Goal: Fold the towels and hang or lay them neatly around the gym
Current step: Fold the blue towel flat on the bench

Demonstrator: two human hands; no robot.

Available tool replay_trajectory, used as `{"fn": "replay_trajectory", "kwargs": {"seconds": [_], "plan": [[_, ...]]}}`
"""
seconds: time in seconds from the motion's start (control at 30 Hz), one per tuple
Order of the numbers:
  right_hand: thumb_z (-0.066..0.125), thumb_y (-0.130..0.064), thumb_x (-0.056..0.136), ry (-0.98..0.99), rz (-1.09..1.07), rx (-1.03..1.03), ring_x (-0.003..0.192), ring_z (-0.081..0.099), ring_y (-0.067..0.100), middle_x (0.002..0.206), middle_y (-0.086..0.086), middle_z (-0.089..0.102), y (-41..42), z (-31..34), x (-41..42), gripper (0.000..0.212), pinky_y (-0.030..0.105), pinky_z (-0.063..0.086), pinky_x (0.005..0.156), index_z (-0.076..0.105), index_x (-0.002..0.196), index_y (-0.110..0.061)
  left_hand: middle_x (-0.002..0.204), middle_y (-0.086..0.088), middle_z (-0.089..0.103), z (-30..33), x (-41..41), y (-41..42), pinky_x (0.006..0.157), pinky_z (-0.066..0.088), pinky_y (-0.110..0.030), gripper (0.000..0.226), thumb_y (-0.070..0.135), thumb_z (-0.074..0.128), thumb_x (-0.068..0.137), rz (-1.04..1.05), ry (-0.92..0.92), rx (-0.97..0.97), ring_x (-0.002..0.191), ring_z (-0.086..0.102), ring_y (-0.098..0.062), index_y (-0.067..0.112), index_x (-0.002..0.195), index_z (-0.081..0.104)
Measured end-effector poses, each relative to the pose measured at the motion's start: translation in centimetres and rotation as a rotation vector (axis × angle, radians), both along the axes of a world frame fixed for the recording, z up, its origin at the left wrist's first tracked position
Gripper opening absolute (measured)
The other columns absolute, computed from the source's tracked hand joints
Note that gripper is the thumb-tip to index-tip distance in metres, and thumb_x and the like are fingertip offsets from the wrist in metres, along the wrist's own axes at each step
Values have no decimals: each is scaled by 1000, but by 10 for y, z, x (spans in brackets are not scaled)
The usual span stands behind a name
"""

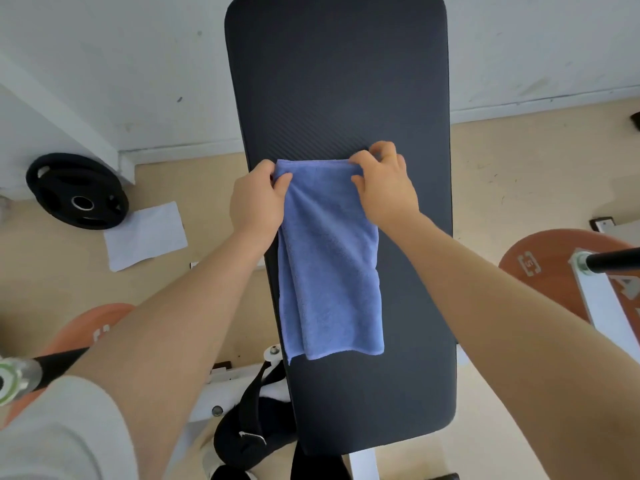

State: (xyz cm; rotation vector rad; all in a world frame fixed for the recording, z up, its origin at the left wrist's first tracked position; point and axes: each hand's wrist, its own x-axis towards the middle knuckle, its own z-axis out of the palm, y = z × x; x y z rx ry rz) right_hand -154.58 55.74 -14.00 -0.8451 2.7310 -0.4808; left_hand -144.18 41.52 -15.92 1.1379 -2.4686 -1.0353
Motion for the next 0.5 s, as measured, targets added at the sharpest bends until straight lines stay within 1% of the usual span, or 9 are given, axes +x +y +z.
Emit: {"fn": "replay_trajectory", "kwargs": {"seconds": [0.03,0.1,0.17,0.23,0.3,0.37,0.43,0.47,0.5], "plan": [[42,-12,93,4,-17,17,114,40,28,131,8,37,-2,-1,-5,26,35,42,66,51,117,-12,67,1,49,1,1,1,59,34,-29,22,26,51,92,13,9,9,67,45,-20,11,77,48],[44,-14,93,-24,-97,3,105,45,29,123,10,40,-3,-5,-13,20,33,39,62,52,110,-8,77,1,55,3,5,6,65,36,-28,24,31,51,93,52,27,58,74,49,-18,7,89,55],[45,-16,93,-87,-194,-88,98,50,31,121,11,40,-3,-9,-12,19,34,40,62,50,108,-7,75,5,54,6,10,15,66,40,-30,28,34,51,92,59,41,86,75,52,-18,7,99,55],[44,-16,92,-112,-242,-179,95,52,33,120,9,40,-1,-12,-4,19,36,43,63,48,109,-10,70,9,51,10,19,26,68,43,-30,29,34,53,91,47,75,135,73,54,-18,9,107,50],[44,-16,92,-114,-244,-207,94,52,31,122,7,40,3,-13,4,23,39,48,64,46,115,-14,72,11,50,7,32,41,66,40,-23,33,32,55,91,90,102,221,73,54,-16,10,114,47],[45,-17,92,-108,-222,-176,94,53,30,124,6,39,8,-14,7,28,39,49,64,44,119,-17,78,8,55,-4,53,59,67,40,-19,33,33,57,89,128,70,347,77,56,-13,11,112,48],[47,-18,92,-100,-208,-157,97,54,30,128,7,38,11,-14,5,35,37,44,63,40,127,-19,80,9,58,-21,78,80,62,41,-11,31,35,60,87,83,-36,465,75,58,-7,13,106,50],[48,-19,92,-106,-208,-173,99,53,29,132,7,37,12,-14,6,42,36,42,64,35,133,-19,81,9,60,-29,89,88,62,43,-10,32,35,63,85,51,-83,514,75,58,-5,13,104,50],[49,-20,93,-124,-214,-211,99,53,27,137,7,35,13,-14,8,48,35,41,67,30,138,-19,83,7,61,-37,97,95,65,46,-13,33,34,66,83,33,-112,544,77,60,-6,13,103,51]]}}
